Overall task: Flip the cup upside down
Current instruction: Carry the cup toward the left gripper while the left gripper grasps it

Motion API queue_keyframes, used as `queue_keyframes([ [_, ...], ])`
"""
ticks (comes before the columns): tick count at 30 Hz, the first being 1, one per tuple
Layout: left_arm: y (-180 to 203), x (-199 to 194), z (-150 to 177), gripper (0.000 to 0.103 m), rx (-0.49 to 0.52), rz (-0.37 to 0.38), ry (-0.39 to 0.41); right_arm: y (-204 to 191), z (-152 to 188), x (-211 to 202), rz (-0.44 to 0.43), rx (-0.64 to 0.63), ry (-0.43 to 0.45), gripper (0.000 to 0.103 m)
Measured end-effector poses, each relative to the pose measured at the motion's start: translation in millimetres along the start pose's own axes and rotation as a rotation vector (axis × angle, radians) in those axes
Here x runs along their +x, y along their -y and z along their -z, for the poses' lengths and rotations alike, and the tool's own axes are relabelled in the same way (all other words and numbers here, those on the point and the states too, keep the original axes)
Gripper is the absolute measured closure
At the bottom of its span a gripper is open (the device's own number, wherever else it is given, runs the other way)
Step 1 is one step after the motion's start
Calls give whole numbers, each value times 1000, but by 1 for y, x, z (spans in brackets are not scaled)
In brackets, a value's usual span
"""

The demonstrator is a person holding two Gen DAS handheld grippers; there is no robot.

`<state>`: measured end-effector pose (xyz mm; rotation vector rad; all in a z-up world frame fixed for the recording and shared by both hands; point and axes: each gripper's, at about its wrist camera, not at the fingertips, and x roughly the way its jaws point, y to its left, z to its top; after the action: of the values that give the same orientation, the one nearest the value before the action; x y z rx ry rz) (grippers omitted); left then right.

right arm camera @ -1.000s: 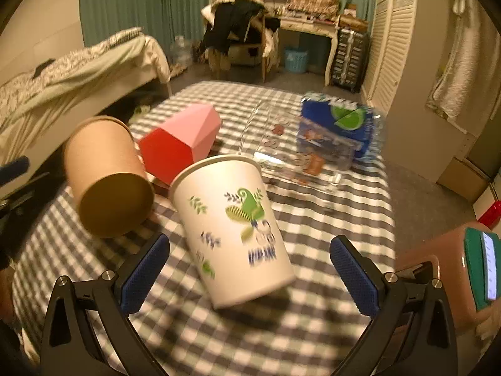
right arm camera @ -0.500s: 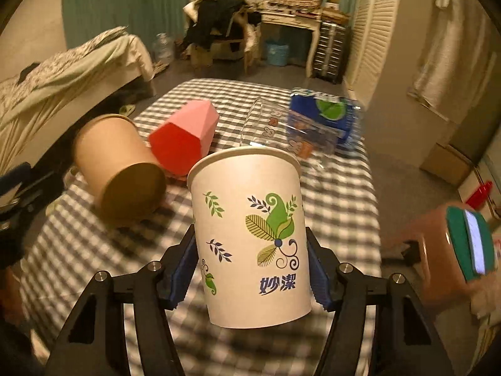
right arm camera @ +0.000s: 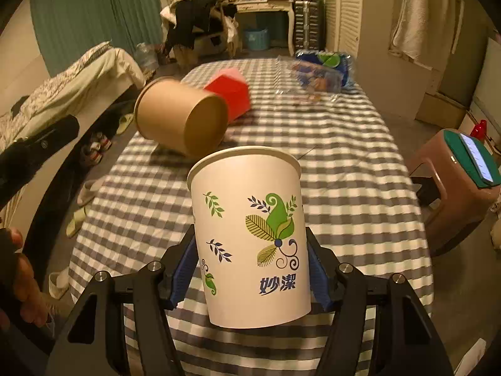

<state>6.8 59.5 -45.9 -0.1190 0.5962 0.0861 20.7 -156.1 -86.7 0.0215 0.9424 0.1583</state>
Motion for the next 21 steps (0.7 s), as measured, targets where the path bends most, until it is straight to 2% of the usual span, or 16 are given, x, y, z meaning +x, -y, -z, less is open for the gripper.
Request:
queue_keyframes([
  [11, -3, 2, 8, 0, 1, -42, -18, -7, 3, 21, 28, -9, -16, 39],
  [13, -1, 0, 7, 0, 7, -47, -15, -9, 2, 20, 37, -26, -22, 27],
  [14, 1, -2, 7, 0, 9, -55, -14, -9, 1, 17, 41, -31, -12, 15],
  [21, 13, -21, 5, 0, 16, -99, 6, 4, -4, -33, 30, -52, 135, 12],
])
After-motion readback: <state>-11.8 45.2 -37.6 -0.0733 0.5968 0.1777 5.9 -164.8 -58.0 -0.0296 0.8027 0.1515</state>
